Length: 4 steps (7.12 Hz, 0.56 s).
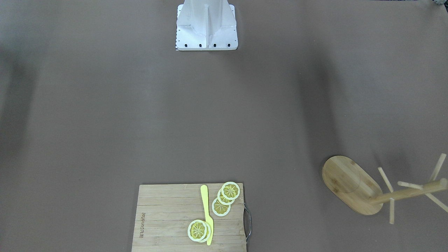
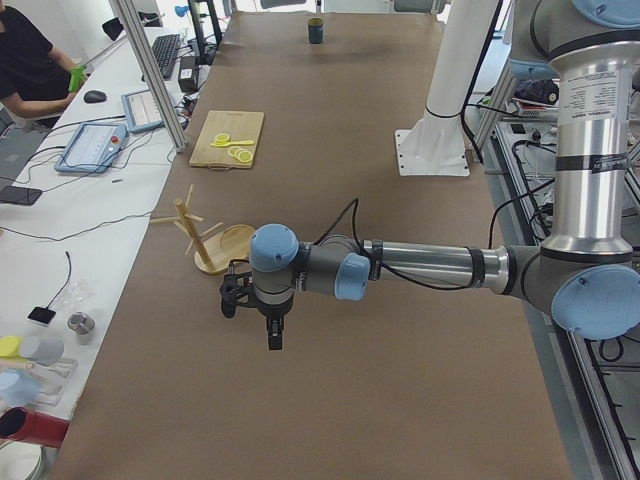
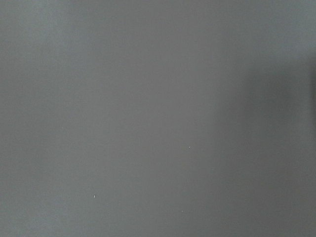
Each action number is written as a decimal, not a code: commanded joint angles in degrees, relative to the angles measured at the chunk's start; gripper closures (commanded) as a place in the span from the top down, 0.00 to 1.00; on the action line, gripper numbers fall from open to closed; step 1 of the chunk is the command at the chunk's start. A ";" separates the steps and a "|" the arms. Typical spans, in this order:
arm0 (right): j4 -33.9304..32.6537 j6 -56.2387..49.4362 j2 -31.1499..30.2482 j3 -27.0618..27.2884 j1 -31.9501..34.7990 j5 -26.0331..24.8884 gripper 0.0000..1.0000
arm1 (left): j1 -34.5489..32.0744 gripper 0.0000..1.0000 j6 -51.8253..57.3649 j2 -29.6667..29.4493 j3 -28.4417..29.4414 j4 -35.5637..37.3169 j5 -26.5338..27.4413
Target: Hang cup on storage rack
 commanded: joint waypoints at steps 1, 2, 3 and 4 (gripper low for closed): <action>-0.01 0.00 0.02 -0.15 -0.03 0.13 1.00 | -0.01 0.98 0.10 -0.78 -0.27 -0.22 0.00; -0.01 0.00 0.02 -0.24 -0.03 -0.13 1.00 | 0.08 0.98 0.10 -1.22 0.25 -0.57 -0.08; 0.08 0.00 0.02 -0.07 -0.03 -0.40 1.00 | 0.08 0.98 0.02 -1.32 -0.01 -1.79 -0.09; 0.17 0.00 0.11 0.02 -0.03 -0.14 1.00 | 0.08 0.98 -0.07 -1.06 0.25 -3.29 -0.09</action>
